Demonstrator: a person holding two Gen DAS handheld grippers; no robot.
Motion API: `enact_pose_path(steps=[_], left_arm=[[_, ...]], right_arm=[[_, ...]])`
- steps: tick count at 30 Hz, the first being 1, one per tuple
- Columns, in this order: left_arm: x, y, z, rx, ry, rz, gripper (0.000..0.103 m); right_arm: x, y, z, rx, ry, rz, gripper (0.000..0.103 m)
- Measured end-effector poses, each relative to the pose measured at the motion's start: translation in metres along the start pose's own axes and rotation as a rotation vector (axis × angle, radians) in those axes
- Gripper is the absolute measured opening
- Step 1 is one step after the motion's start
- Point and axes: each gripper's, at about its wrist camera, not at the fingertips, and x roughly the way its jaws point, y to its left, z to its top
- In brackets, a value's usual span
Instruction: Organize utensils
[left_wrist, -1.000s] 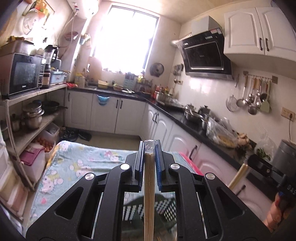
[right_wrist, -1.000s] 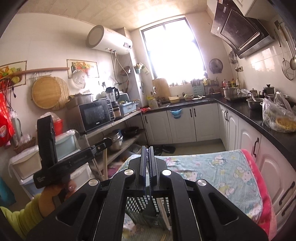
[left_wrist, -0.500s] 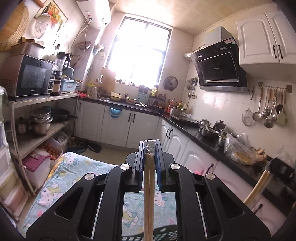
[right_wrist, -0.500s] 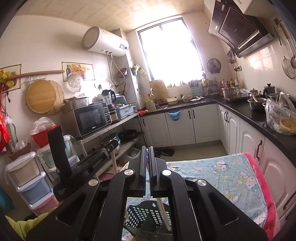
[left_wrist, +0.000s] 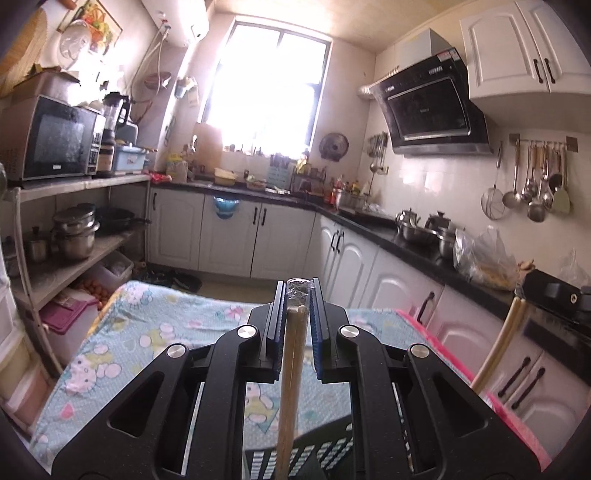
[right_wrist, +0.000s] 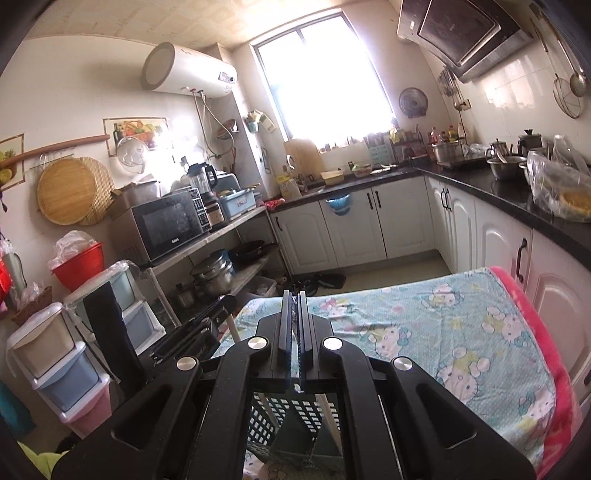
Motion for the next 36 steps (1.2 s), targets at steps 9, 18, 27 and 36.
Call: enact_pose_path(steps=[9, 18, 27, 36], left_arm=[[0.001, 0.009, -0.022, -0.012, 0.096, -0.027, 0.019], [-0.015, 0.021, -0.034, -0.043, 0.158, -0.007, 0.050], [-0.032, 0.032, -0.038, -0.088, 0.192, -0.014, 0.072], [-0.051, 0.035, -0.046, -0.110, 0.211, -0.027, 0.092]], right_arm=[[0.008, -0.009, -0.016, 0.043, 0.029, -0.003, 0.003], [0.009, -0.020, -0.030, 0.092, 0.051, -0.020, 0.004], [0.002, -0.025, -0.037, 0.096, 0.050, -0.062, 0.021], [-0.005, -0.028, -0.047, 0.085, 0.065, -0.089, 0.036]])
